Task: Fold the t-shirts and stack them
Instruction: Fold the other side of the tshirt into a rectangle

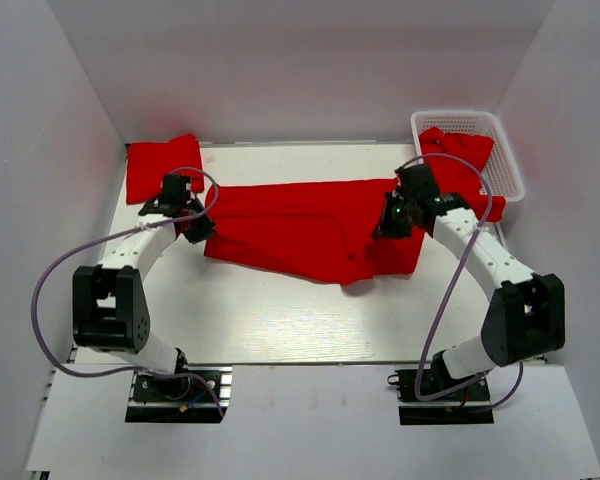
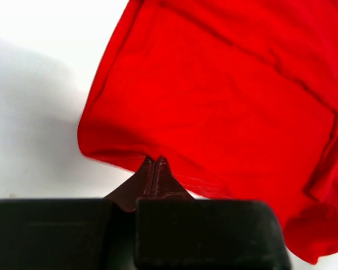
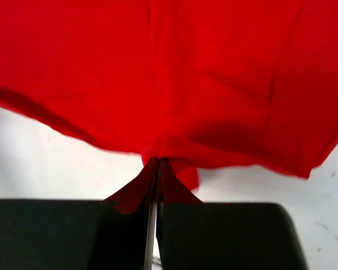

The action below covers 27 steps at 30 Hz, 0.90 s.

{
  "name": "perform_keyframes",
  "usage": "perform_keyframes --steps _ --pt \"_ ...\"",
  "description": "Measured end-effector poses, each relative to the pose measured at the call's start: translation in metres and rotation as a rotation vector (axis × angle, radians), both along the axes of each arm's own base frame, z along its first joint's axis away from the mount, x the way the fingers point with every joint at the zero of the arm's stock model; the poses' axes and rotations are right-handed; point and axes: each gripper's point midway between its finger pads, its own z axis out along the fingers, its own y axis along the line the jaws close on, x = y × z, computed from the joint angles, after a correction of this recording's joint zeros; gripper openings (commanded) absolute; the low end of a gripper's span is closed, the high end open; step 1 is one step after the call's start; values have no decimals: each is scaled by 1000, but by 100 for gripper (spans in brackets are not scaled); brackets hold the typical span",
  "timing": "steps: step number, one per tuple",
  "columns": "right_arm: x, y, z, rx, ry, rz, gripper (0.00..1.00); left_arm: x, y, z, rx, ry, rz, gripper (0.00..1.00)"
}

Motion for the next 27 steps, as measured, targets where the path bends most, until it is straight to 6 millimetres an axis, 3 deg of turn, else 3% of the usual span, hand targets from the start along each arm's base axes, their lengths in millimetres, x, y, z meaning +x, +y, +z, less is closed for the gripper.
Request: perform_keyframes --steps 8,19,27 --pt "61 -16 34 20 -104 -81 0 33 8 -7 30 22 37 0" --pt "100 -41 35 21 -110 -137 0 42 32 -3 57 16 120 0" --pt "127 -50 41 18 -139 -132 0 54 37 3 52 -36 138 0"
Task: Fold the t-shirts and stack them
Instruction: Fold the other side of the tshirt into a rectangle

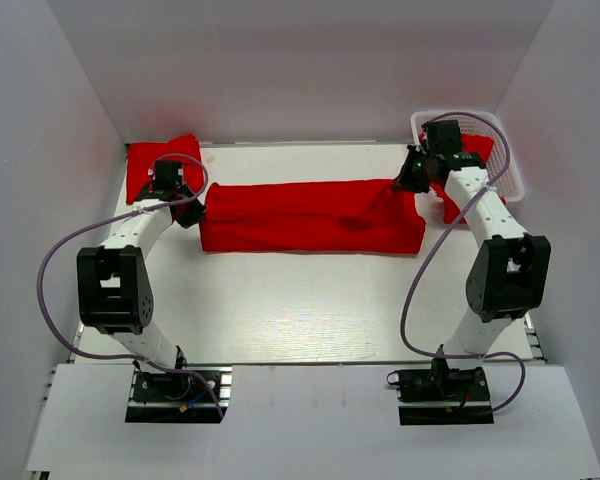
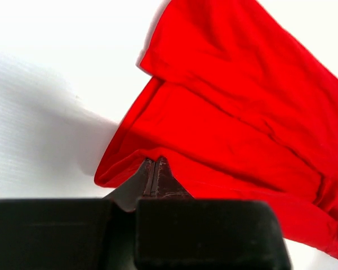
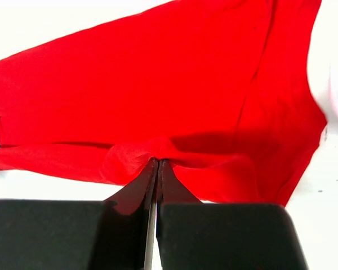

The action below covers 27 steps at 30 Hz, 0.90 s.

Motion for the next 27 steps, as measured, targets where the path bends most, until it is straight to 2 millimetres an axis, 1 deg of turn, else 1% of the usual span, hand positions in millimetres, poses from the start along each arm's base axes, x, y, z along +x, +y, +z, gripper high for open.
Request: perform_keyframes --steps 4,6,9,12,13,14,15,16,17,19,20,21,22,25,27 --pt "9 -5 -2 2 0 4 0 6 -1 2 -4 -23 -3 0" --pt "15 -5 -7 4 8 8 0 10 -2 1 -10 -35 -8 0" --pt "24 -7 -21 -5 29 11 0 19 -4 -12 -20 -31 -15 0" --pt "38 -9 -38 -19 54 9 0 26 -5 -34 -23 11 -16 0" --pt "48 -9 -43 -22 55 10 8 30 -5 -41 -23 25 -14 10" --pt "57 -9 -47 -22 55 10 14 34 -5 -48 -25 38 -12 30" --pt "67 -9 -50 -23 46 15 23 37 -5 -53 -25 48 -12 71" --pt "77 -8 -56 -26 41 20 29 40 -5 -56 -23 53 -14 90" --pt "85 -8 -59 -28 36 34 41 43 -5 -57 -26 56 -9 100" --pt "104 -4 -64 -20 13 70 54 49 -3 -53 -21 50 3 100" --pt "110 -2 -65 -15 6 94 90 53 -2 -48 -13 41 10 100" --pt "115 0 -65 -10 -5 112 90 57 0 -42 -5 30 16 100" --pt "116 0 -65 -13 -13 134 90 61 2 -37 3 19 20 100" --pt "110 6 -62 -5 -23 194 90 68 5 -21 24 -16 17 100" --pt "96 10 -60 10 -17 225 90 68 5 -13 31 -29 8 100"
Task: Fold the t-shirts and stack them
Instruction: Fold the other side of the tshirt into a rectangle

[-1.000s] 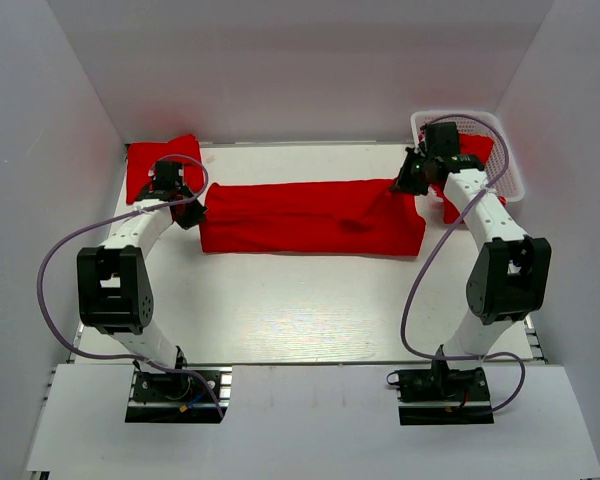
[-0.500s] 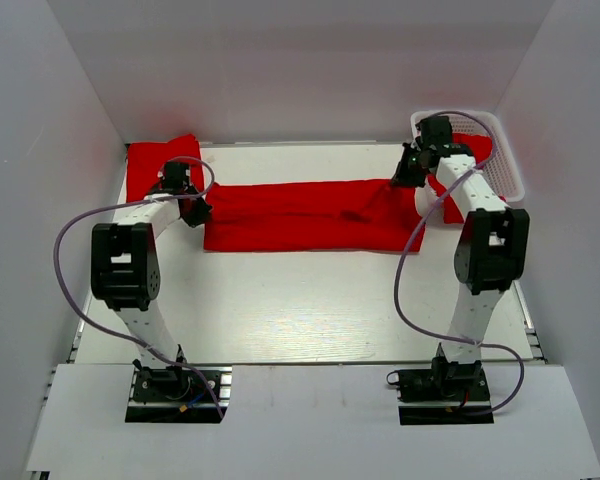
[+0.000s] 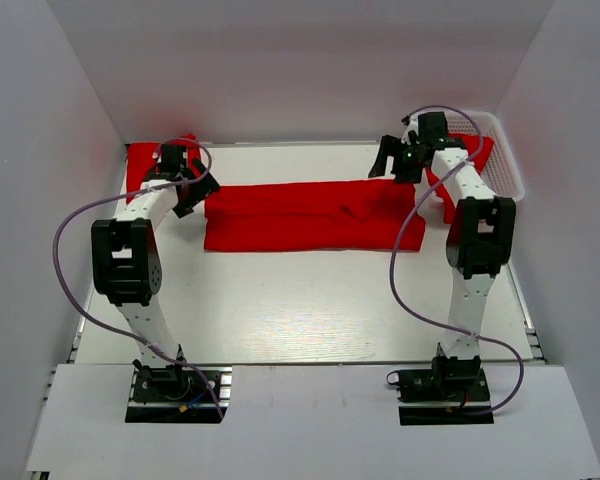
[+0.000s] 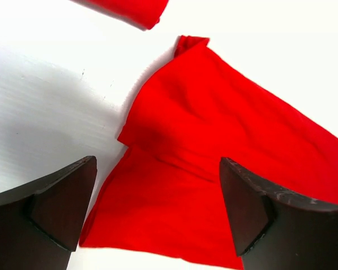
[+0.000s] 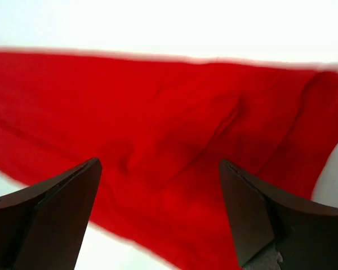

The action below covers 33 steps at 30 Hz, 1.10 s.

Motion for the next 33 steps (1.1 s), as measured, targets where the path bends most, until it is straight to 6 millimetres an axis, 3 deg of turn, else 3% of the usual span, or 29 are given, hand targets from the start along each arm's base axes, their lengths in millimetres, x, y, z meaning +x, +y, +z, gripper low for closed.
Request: perform_keyframes --steps 3,7,12,17,23,27,33 --pt "-35 8 1 40 35 49 90 -2 -3 9 7 -15 -36 100" --pt "-86 21 -5 105 109 108 90 -4 -22 18 -43 -58 -135 100" --pt "-118 45 -24 185 192 177 90 -19 -46 4 -110 -45 -239 100" --pt "-120 64 -35 217 215 222 90 -24 -67 0 -150 -39 -306 100" --pt "-112 69 -51 234 238 203 90 -24 -87 -9 -179 -38 -363 100" --pt "-109 69 -60 230 252 180 90 -28 -93 -19 -186 -12 -375 100" --pt "-98 70 -60 241 227 146 90 -34 -92 -28 -187 7 -373 100"
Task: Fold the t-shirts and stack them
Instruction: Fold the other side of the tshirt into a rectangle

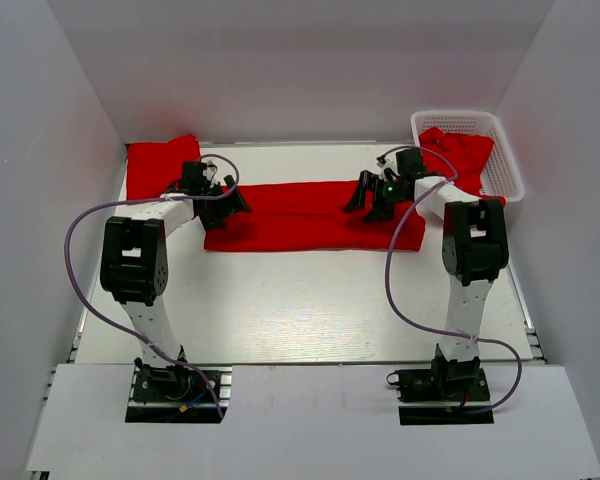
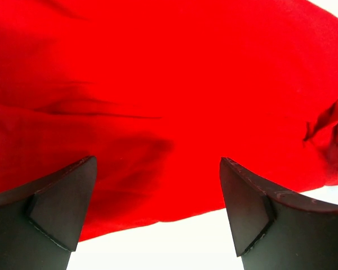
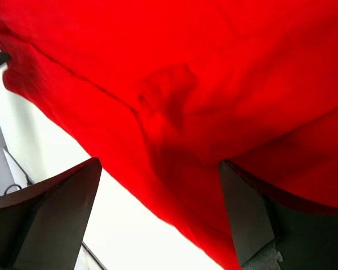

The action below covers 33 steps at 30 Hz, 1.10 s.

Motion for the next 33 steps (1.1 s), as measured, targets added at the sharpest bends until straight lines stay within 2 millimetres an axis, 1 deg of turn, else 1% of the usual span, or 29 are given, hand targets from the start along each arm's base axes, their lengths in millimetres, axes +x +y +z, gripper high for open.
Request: perform_keyframes --steps 5,10,13,18,21,26,28,30,31,33 --pt "10 4 -2 25 -13 -26 90 -9 1 -10 5 30 3 100" --pt "17 8 -8 47 -12 -48 90 -13 3 -16 13 46 8 100" --pt "23 16 -5 85 -19 -59 90 -14 5 -18 21 48 14 100" --pt "40 33 7 157 -73 -82 90 -15 6 -20 26 53 18 100" --pt "61 43 20 176 -130 -97 90 -15 6 -21 26 51 22 100" --pt "120 62 49 210 -285 -98 90 -16 8 -21 33 49 31 100" --pt "144 66 56 213 -326 -92 90 -17 10 -21 40 50 37 100" --pt "162 68 61 198 -365 -90 90 -21 11 -21 45 57 41 100" --pt "165 66 61 181 -370 -90 90 -22 12 -21 48 62 43 100" --pt "165 61 54 134 -366 -90 90 -25 13 -22 54 71 47 100"
